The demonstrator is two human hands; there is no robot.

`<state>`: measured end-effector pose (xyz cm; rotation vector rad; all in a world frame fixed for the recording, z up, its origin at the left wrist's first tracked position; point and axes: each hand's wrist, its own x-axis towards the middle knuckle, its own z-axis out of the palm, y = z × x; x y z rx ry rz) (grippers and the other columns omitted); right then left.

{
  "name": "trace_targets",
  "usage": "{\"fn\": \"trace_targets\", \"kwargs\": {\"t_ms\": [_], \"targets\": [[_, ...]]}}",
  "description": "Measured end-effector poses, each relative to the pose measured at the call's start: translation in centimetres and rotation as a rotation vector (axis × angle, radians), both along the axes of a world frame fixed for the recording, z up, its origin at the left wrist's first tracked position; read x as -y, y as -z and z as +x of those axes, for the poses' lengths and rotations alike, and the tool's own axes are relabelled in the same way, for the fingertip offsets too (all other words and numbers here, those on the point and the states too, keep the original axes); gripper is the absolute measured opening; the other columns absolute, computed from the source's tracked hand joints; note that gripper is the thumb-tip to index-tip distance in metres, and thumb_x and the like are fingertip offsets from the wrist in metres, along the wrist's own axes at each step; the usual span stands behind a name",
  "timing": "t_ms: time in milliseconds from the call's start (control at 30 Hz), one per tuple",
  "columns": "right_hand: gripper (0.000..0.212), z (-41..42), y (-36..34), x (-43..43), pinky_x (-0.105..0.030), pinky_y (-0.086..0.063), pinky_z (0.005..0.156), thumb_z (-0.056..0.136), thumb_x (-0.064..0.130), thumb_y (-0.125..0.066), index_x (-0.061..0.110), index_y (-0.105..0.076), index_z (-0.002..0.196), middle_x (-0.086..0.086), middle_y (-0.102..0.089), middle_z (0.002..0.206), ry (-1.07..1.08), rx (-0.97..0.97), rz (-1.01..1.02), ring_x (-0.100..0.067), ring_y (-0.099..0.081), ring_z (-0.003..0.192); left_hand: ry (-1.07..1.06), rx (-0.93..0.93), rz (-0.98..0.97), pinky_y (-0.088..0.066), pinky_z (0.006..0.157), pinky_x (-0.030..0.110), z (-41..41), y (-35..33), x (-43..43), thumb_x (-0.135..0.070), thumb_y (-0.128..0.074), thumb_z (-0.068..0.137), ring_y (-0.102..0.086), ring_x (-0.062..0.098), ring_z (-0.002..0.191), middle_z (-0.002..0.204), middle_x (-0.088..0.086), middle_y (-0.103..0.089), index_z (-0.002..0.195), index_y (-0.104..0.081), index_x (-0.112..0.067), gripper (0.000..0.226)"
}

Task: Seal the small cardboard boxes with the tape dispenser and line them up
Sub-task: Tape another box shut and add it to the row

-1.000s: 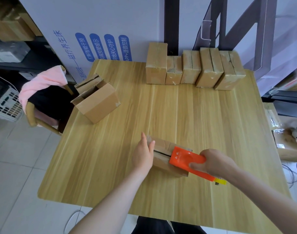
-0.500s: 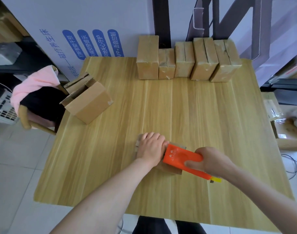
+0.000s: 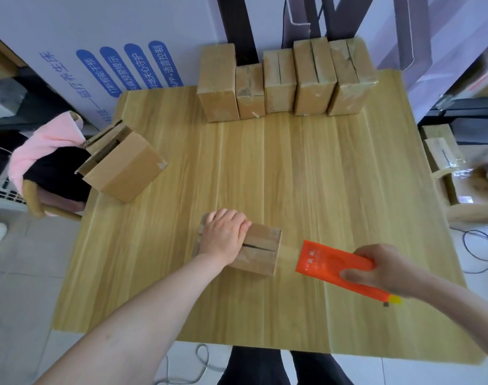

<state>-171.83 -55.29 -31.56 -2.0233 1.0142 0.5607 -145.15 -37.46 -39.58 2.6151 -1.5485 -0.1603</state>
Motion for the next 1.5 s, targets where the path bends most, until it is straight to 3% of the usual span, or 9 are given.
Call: {"fn": "trace_targets", "kwargs": {"t_ms": [233,433,567,800,933,1033,1167,1333,1500], "targets": [[0.043,3.6,0.1,-2.2,-0.023,-0.043,0.045,0.073,0.063,-0.058,0.021,-0.064,0.080,0.006,-0.063,0.070,-0.128,-0.161,-0.242,-0.012,-0.062,0.058,-0.002,0.001,-0.028,-0.030,0.089,0.032,-0.4,-0.2,0.0,-0.048,-0.023,0.097,-0.053,0.017,0.090,0.088,-0.011,-0.058,0.089,-0.060,-0.026,0.044],[0.037,7.3,-1.2,-4.1,-0.022,-0.035,0.045,0.075,0.053,-0.057,0.020,-0.045,0.062,0.006,-0.052,0.063,-0.180,-0.213,-0.339,-0.016,-0.050,0.054,0.075,0.000,0.019,-0.033,0.096,0.037,-0.4,-0.3,-0.2,-0.070,-0.029,0.087,-0.053,0.016,0.101,0.102,-0.011,-0.060,0.102,-0.059,-0.028,0.053],[0.019,9.1,-1.0,-7.1,-0.022,-0.026,0.047,0.088,0.039,-0.048,0.024,-0.053,0.077,0.005,-0.041,0.060,-0.240,-0.209,-0.538,-0.023,-0.058,0.070,0.061,-0.011,0.040,-0.032,0.098,0.037,-0.6,-0.4,-0.1,-0.075,-0.028,0.084,-0.053,0.016,0.103,0.104,-0.011,-0.060,0.102,-0.059,-0.029,0.058],[0.027,5.8,-1.5,-7.0,-0.026,-0.048,0.063,0.083,0.055,-0.051,0.034,-0.062,0.097,0.007,-0.064,0.075,0.078,-0.140,-0.371,-0.018,-0.067,0.080,0.068,-0.132,0.006,-0.023,0.098,0.028,-0.2,-1.2,-0.7,-0.065,-0.037,0.082,-0.049,0.012,0.108,0.107,-0.017,-0.056,0.110,-0.057,-0.034,0.046],[0.036,4.2,-2.9,-5.8,-0.029,-0.048,0.054,0.079,0.060,-0.062,0.025,-0.065,0.088,0.010,-0.062,0.063,0.275,0.126,-0.362,-0.014,-0.063,0.064,-0.329,-0.158,0.064,-0.023,0.106,0.034,-1.6,-2.0,-1.9,-0.063,-0.039,0.088,-0.045,0.015,0.122,0.125,-0.012,-0.055,0.127,-0.051,-0.032,0.051],[0.031,4.5,-4.3,-5.8,-0.034,-0.052,0.053,0.075,0.055,-0.070,0.024,-0.066,0.078,0.007,-0.064,0.055,0.406,0.355,-0.234,-0.008,-0.062,0.051,-0.672,-0.319,0.074,-0.025,0.104,0.036,-2.9,-3.2,-2.7,-0.062,-0.044,0.089,-0.046,0.015,0.125,0.130,-0.008,-0.056,0.132,-0.050,-0.027,0.056],[0.014,5.8,-6.3,-6.6,-0.044,-0.056,0.054,0.079,0.035,-0.076,0.023,-0.069,0.080,0.005,-0.068,0.059,0.443,0.532,-0.115,-0.017,-0.065,0.051,-0.657,-0.424,-0.167,-0.030,0.103,0.034,-3.6,-5.3,-2.3,-0.041,-0.061,0.088,-0.050,0.012,0.124,0.126,-0.010,-0.060,0.126,-0.056,-0.029,0.040],[0.008,6.6,-8.0,-7.1,-0.051,-0.055,0.054,0.081,0.024,-0.077,0.021,-0.070,0.081,-0.005,-0.068,0.062,0.408,0.626,-0.083,-0.026,-0.066,0.055,-0.552,-1.202,-0.593,-0.050,0.078,0.024,-2.0,-14.3,1.0,-0.037,-0.048,0.098,-0.065,-0.003,0.077,0.095,-0.006,-0.071,0.106,-0.066,-0.021,0.026],[0.010,7.2,-9.3,-7.3,-0.050,-0.055,0.053,0.079,0.027,-0.076,0.022,-0.069,0.077,-0.006,-0.068,0.063,0.388,0.633,-0.149,-0.026,-0.065,0.053,-0.281,-1.078,-0.549,-0.049,0.081,0.019,-1.5,-18.2,0.8,-0.027,-0.055,0.097,-0.063,-0.008,0.082,0.082,-0.020,-0.072,0.085,-0.070,-0.031,0.020]]}}
